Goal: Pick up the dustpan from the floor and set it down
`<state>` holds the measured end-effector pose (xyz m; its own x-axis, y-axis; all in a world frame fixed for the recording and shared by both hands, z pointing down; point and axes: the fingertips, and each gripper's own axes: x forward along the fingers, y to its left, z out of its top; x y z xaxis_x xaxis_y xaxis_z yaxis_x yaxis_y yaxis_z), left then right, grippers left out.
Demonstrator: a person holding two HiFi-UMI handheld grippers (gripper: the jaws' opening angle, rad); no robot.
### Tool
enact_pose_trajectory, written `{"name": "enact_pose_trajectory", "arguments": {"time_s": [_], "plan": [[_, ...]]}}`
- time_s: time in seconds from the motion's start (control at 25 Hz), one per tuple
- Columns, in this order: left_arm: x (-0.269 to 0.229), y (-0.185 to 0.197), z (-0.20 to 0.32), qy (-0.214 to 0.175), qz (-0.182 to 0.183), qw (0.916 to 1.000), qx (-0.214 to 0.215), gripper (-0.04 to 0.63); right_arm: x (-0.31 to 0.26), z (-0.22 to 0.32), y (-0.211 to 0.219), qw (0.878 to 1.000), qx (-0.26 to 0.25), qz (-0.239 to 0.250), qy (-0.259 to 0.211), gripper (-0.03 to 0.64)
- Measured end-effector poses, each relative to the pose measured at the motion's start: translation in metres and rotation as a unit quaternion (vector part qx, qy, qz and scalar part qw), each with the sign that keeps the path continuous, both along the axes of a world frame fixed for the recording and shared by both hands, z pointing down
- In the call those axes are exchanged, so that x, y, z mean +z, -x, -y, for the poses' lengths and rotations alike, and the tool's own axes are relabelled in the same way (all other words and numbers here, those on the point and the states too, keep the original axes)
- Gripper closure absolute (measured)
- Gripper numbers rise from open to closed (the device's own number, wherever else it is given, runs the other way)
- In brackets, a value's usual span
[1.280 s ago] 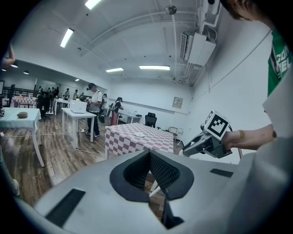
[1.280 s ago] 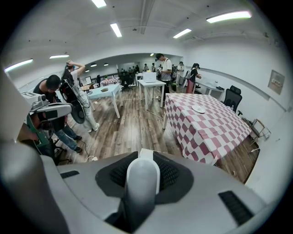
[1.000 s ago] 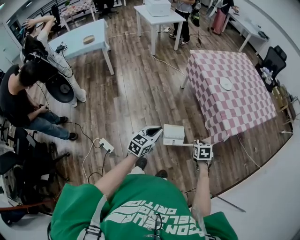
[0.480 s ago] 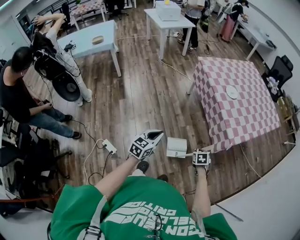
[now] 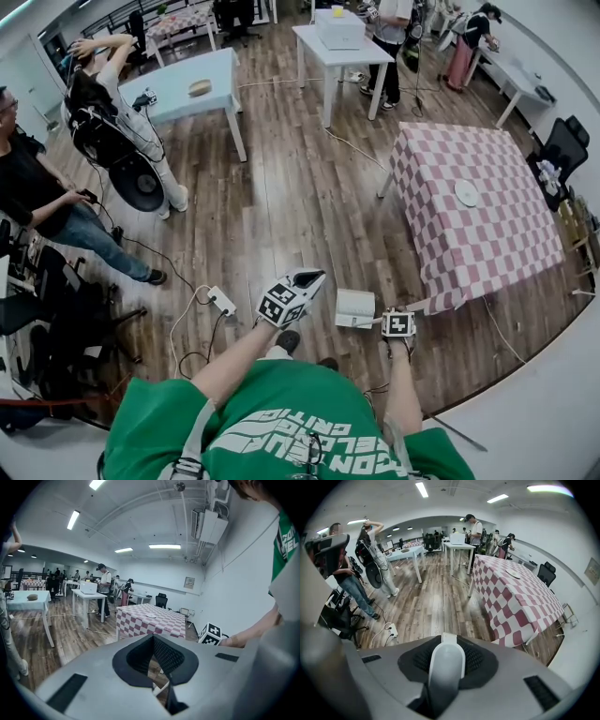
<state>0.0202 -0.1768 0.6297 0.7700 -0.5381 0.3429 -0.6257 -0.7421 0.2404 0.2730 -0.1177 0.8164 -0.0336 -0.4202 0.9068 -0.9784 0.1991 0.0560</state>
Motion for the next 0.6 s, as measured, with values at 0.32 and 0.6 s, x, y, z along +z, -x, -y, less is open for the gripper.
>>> {"name": "enact_pose_trajectory", "arguments": {"time_s": [0.32,0.6], "plan": [[0.002,-0.001,0.001,0.002,0.004,1.0000,-0.008,0.592,0.027,0.003,-0.005,1.000,-0.005,0.003,0.002,0.509],[0.003,0.002,0.003,0.003,0.006,0.9998,-0.017,0.592,0.056,-0.003,-0.002,1.000,-0.003,0.010,0.016,0.509]]}}
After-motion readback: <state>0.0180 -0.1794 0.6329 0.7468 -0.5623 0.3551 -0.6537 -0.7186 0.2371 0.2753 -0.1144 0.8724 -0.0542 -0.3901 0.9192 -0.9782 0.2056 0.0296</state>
